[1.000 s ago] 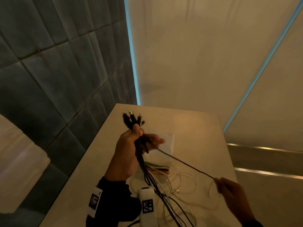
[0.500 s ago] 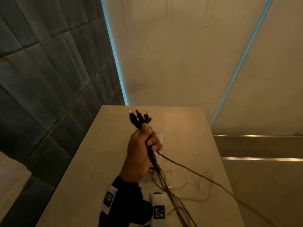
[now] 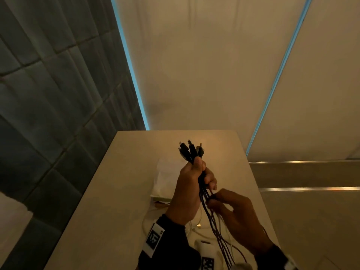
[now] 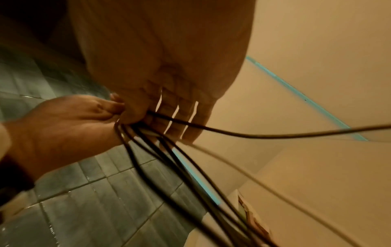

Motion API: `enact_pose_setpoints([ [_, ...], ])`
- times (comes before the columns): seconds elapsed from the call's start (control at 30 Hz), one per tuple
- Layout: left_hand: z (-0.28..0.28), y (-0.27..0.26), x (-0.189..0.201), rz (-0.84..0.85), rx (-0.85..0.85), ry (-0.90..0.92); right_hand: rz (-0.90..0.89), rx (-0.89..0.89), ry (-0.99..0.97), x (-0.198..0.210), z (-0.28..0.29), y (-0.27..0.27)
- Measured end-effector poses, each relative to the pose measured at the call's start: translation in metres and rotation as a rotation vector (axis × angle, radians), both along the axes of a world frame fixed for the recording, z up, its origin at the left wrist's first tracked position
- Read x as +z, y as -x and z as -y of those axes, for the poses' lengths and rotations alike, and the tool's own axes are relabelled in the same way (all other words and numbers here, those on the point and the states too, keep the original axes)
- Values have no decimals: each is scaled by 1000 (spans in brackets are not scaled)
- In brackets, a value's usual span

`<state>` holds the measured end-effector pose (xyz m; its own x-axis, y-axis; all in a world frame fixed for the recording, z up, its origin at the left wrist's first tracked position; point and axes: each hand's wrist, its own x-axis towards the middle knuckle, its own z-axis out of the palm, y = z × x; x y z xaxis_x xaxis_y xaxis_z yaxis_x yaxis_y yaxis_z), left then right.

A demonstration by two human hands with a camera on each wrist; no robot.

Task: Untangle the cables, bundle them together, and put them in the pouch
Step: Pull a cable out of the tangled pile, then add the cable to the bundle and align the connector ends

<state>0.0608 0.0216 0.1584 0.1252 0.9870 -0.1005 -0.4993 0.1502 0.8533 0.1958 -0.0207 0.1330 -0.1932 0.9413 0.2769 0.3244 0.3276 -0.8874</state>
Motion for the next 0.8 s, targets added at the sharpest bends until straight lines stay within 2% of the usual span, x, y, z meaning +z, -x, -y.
enact_pose_setpoints([
  [0.07, 0, 12, 0, -62, -125, 38, -11, -48, -14, -7, -3, -8],
  [0.13, 2, 26, 7, -108, -280, 76, -70, -148, 54, -18, -7, -35],
  [0.2, 3, 38, 14, -105, -288, 59, -74, -328, 119, -42, -4, -70],
  [0.23, 3, 41, 17, -74, -242, 34, -5, -362, 119, -53, -1, -85],
  [0.27, 3, 41, 19, -26, -190, 10, 94, -336, 124, -66, 12, -94],
  [0.3, 2, 38, 21, 31, -151, -9, 153, -234, 177, -77, 15, -98],
  [0.33, 2, 33, 21, 88, -120, -18, 168, -48, 238, -85, 18, -96],
  [0.37, 2, 28, 21, 137, -92, -20, 147, 165, 206, -87, 17, -96],
  [0.4, 2, 25, 22, 172, -60, -11, 100, 184, -93, -97, 13, -107],
  [0.43, 2, 23, 23, 196, -27, -1, -177, 320, -65, -127, 4, -116],
  [0.47, 2, 24, 25, 211, 1, 0, -353, 472, -8, -154, -1, -132],
  [0.5, 3, 25, 26, 226, 10, -11, -257, 398, -107, -173, 0, -146],
  [0.53, 3, 26, 28, 240, -8, -30, -66, 266, -118, -168, 4, -151],
  [0.6, 5, 19, 30, 214, -80, -53, 253, 59, 34, -114, 19, -122],
  [0.67, 8, 5, 29, 143, -138, -54, 84, -29, 89, -42, 20, -73],
  [0.7, 9, -4, 30, 121, -173, -53, -31, 20, 121, -15, 14, -51],
  [0.77, 7, -12, 32, 161, -210, -66, -202, 184, 188, 19, 6, -12],
  [0.8, 4, -11, 33, 192, -196, -65, -240, 235, 213, 15, 6, -2],
])
